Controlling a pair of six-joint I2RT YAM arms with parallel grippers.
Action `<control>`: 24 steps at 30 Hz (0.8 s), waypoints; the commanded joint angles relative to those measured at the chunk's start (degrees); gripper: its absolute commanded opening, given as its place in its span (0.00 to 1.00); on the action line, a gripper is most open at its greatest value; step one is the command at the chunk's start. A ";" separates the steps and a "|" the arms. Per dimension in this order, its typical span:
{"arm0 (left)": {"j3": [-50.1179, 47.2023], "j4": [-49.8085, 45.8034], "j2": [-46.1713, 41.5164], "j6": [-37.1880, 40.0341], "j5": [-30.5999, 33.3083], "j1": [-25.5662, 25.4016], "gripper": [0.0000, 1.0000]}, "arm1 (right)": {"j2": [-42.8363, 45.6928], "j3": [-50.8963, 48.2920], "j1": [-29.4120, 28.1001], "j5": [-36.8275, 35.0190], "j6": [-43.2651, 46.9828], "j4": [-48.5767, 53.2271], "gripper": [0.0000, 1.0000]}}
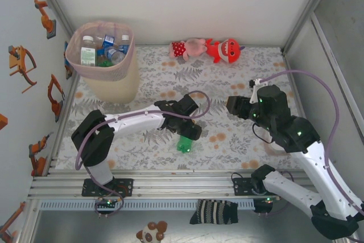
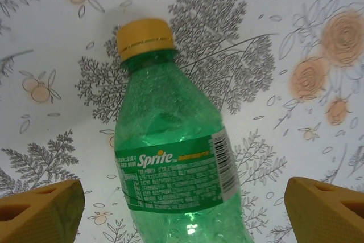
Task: Put the plastic bottles in the bin
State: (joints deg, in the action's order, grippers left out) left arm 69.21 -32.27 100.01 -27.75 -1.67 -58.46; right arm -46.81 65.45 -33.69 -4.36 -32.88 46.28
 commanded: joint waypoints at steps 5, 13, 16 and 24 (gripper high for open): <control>-1.16 2.89 3.93 -1.71 -3.88 1.28 0.89 | 0.88 -1.41 -0.08 -1.35 0.65 0.89 0.59; -0.75 3.53 6.38 -1.76 -3.86 1.65 0.80 | 1.55 -1.25 -0.15 -1.62 0.58 1.62 0.59; -0.52 3.62 6.53 -1.61 -3.89 1.71 0.77 | 1.81 -1.13 -0.15 -1.87 0.45 1.76 0.59; -0.65 3.18 5.16 -1.50 -3.41 1.69 0.69 | 2.49 -1.00 -0.15 -2.14 0.18 2.32 0.59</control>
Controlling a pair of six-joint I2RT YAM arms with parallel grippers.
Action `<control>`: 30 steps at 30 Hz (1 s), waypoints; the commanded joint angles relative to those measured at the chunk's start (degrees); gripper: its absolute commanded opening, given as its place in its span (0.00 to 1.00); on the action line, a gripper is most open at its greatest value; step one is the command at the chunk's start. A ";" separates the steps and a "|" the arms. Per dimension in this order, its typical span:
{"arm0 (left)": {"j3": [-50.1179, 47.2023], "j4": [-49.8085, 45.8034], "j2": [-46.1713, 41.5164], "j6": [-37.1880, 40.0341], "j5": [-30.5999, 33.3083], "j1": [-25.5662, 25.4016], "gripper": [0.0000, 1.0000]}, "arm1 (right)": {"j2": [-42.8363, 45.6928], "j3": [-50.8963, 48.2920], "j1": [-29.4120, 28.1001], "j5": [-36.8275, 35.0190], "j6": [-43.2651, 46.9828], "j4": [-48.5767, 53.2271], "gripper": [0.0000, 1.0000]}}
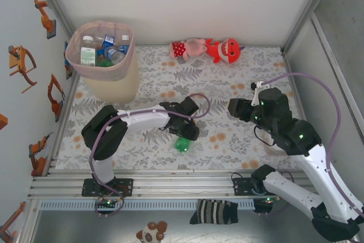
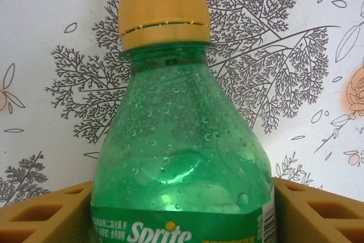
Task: Put the plastic bottles in the bin
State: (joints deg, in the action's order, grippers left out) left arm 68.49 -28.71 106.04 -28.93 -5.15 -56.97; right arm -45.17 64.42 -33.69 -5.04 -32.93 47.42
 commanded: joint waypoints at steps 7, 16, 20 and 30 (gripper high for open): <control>0.58 -2.36 -4.46 0.73 2.55 0.45 0.67 | 0.52 0.52 -0.18 -1.39 0.16 1.31 0.59; 1.12 -4.32 -12.89 4.25 3.93 3.10 0.63 | 0.27 0.92 -0.16 -1.81 0.18 1.31 0.59; 2.44 -5.12 -17.66 6.96 3.81 5.13 0.62 | -0.26 1.15 -0.15 -2.05 0.43 1.10 0.59; 11.66 -10.30 -26.97 16.13 1.42 14.02 0.62 | -1.31 2.30 -0.13 -1.64 0.66 0.69 0.59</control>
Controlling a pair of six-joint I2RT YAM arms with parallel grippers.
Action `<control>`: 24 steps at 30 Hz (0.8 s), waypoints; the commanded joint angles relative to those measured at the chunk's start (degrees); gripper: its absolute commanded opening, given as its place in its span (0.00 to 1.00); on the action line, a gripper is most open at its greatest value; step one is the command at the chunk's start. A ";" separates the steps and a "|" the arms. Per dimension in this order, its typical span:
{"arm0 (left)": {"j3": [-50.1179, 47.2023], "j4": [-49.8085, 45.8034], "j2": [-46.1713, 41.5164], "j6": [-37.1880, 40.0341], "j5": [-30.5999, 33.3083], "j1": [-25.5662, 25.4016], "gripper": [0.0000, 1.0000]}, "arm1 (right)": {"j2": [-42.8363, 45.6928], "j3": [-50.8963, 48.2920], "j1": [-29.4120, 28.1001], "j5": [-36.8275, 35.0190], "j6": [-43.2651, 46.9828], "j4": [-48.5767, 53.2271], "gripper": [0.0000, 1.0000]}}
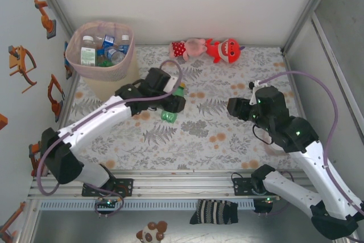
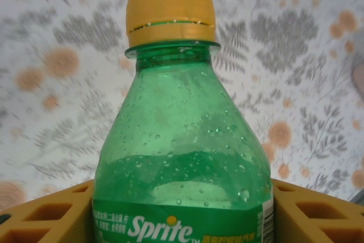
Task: Put the plastic bottles in the bin
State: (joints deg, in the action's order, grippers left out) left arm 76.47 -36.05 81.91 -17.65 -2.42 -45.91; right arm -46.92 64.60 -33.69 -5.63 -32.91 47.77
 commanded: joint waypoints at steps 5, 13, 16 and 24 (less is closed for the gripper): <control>10.67 -6.18 -3.98 9.15 -5.02 9.96 0.62 | 0.22 2.48 -0.10 -0.73 0.40 0.35 0.59; 21.57 -9.96 -2.51 13.85 -9.38 21.60 0.62 | -0.46 3.44 -0.14 -0.79 0.45 -0.30 0.59; 26.25 -11.63 -0.18 15.44 -11.82 26.75 0.63 | -1.26 4.13 -0.21 -0.79 0.60 -0.18 0.59; 39.97 -19.80 9.36 23.11 -13.15 37.94 0.64 | -2.71 6.46 -0.21 -1.09 1.18 -0.03 0.59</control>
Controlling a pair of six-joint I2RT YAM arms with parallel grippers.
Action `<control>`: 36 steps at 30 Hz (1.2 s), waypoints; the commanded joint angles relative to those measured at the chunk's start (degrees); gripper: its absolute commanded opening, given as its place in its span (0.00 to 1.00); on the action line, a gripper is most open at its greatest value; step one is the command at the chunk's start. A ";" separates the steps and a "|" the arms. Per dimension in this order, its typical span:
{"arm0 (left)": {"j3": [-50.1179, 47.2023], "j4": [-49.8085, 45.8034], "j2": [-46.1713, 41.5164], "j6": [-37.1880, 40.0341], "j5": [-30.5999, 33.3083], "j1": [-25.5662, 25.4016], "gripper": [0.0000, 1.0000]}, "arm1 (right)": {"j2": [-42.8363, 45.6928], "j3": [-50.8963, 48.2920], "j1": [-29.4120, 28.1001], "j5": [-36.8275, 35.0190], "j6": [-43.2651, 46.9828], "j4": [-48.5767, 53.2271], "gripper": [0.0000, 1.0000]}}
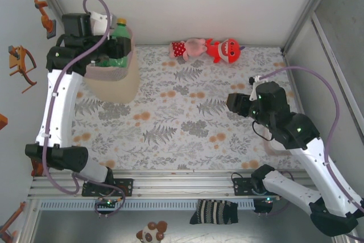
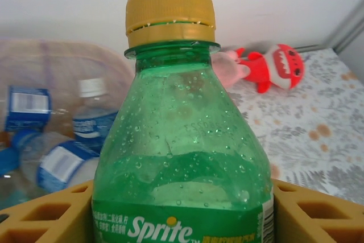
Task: Put the plastic bottles in the bin
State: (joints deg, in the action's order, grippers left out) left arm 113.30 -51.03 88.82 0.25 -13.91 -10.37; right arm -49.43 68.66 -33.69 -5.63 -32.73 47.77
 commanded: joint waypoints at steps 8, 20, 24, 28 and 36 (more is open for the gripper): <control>10.47 -8.66 12.29 8.65 -1.86 11.73 0.64 | -1.93 4.93 -0.14 -1.75 1.27 0.43 0.59; 21.69 -13.58 27.78 9.42 2.79 13.91 0.70 | -3.84 6.40 -0.14 -2.19 1.60 0.48 0.59; 22.77 -14.57 29.96 9.86 3.59 13.90 0.75 | -3.89 6.12 -0.18 -2.11 1.34 0.50 0.59; 23.02 -14.45 29.30 9.64 3.35 13.89 0.82 | -3.79 6.31 -0.15 -1.97 1.29 0.48 0.59; 23.16 -10.56 22.71 8.71 1.04 13.89 0.94 | -3.65 6.75 -0.11 -1.58 1.40 0.44 0.59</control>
State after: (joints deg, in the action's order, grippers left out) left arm 135.22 -62.59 116.14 9.08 -12.01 3.16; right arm -53.39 73.78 -33.69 -6.11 -31.86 47.79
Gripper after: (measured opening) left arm 0.935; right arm 0.588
